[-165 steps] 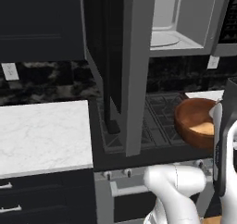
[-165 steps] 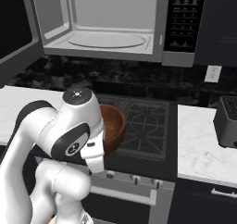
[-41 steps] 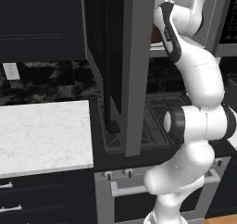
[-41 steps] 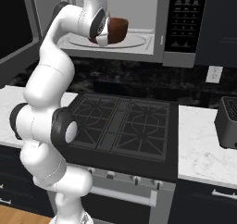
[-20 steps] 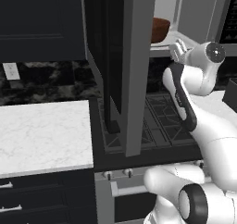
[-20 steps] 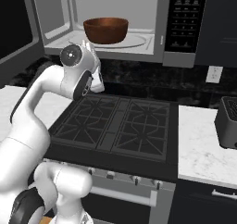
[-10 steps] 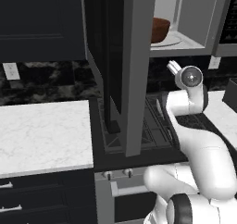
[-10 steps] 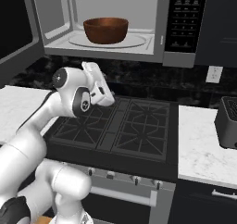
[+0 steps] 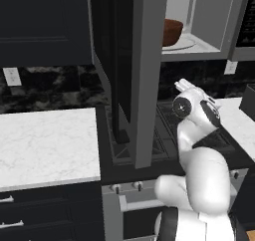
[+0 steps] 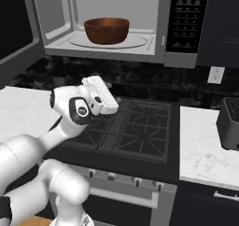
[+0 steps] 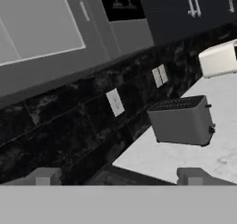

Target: Pick the squash from the sink and place it in the bowl. Then pick the bowl and place it in the microwave. Then close the microwave door and press the start button.

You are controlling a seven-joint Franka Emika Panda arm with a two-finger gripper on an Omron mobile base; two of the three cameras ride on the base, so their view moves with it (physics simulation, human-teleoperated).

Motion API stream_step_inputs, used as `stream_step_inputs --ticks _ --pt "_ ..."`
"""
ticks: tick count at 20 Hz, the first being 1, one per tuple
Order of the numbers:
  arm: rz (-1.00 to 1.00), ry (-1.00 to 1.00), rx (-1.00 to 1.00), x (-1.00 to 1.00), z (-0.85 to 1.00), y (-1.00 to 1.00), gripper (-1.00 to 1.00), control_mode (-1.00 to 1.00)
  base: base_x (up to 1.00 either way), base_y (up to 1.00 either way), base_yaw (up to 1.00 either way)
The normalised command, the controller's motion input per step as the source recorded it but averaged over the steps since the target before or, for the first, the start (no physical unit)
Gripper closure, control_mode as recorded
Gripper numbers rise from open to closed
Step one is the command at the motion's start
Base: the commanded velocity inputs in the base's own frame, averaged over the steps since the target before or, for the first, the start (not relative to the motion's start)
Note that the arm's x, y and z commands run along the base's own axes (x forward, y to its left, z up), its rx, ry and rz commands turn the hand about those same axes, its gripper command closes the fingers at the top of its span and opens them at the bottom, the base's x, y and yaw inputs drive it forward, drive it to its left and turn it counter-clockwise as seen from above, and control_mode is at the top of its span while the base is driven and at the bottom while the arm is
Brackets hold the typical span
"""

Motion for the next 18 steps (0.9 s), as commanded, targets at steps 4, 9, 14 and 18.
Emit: stream_step_inputs --ticks 4,9,14,18 --pt "-0.22 -0.06 -0.43 -0.19 0.16 0.19 -1.0 -1.0 0.0 0.0 0.0" --pt "-0.12 -0.06 -0.31 -0.28 0.05 0.46 -1.0 -1.0 0.0 0.0 0.0" --pt "-0.06 -0.04 -0.17 -0.53 0.27 0.71 -1.0 -1.0 0.0 0.0 0.0" --pt "-0.09 -0.01 -0.13 -0.5 0.35 0.97 -1.0 -1.0 0.0 0.0 0.0"
